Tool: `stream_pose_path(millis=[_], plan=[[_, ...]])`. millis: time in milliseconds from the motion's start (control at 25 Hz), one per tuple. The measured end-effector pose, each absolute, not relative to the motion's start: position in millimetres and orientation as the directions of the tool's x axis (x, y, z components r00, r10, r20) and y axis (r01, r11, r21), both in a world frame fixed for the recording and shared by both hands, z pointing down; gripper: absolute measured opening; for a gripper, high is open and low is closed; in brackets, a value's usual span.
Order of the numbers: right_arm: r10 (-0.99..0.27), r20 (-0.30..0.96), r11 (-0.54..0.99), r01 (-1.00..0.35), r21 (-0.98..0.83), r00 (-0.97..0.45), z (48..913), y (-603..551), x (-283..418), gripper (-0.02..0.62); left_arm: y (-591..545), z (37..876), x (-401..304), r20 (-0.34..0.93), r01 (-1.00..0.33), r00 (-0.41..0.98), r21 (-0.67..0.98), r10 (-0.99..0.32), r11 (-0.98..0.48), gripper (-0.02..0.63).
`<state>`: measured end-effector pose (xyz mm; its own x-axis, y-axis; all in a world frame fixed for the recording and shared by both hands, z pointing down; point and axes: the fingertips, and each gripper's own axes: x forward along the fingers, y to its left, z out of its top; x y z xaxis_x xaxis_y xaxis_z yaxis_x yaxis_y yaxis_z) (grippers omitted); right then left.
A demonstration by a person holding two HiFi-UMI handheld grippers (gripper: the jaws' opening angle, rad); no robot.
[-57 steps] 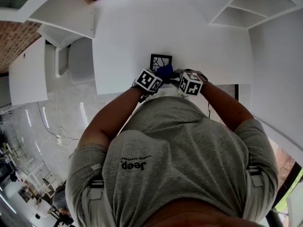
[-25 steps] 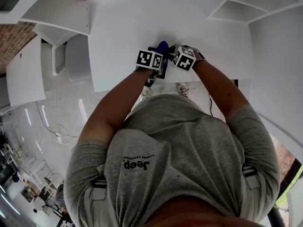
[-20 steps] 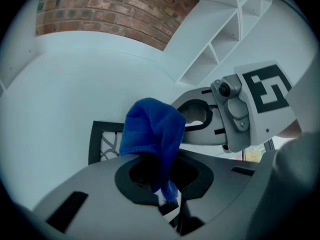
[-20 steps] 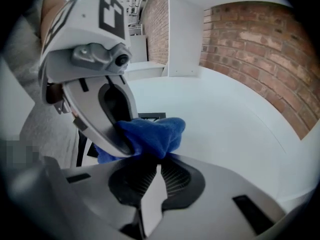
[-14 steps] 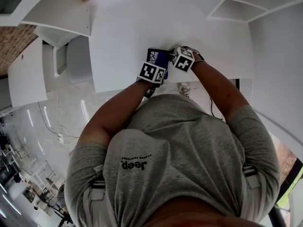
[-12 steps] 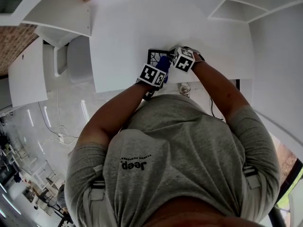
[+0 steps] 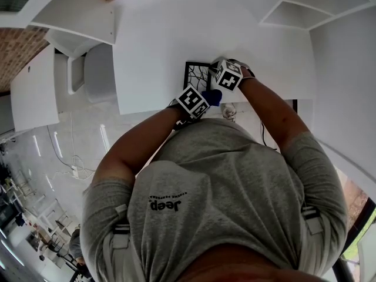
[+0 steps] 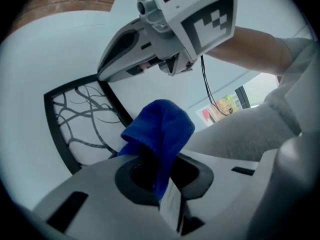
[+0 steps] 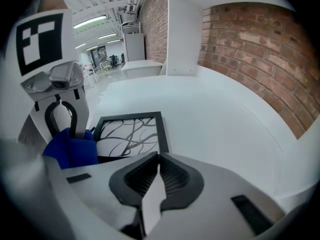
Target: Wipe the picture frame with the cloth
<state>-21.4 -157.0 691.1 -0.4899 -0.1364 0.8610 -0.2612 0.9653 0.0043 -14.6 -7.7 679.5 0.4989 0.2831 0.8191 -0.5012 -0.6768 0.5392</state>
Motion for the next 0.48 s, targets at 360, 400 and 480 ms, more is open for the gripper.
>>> stream_pose_path(millis=[360,400,480], plan=[[-0.175,0.866,0.98,-0.164,0.109,-0.468,691,-155,-23,0.023,-19,679,-18,0.823,-0.52,0.52,0.518,0.229,-0.679,0.055],[-0.187,0.867,0.981,-0.141,0.137,-0.462,692,-157,-23,0.021,-22,680,-18,0.826,-0.525,0.52,0.509,0.216,-0.682,0.055],[-0.215,0.868,0.977,-0.11,0.185,-0.447,693,-163,-23,0.017,-30,680,-17,0.834,-0.532,0.519,0.489,0.19,-0.691,0.055]])
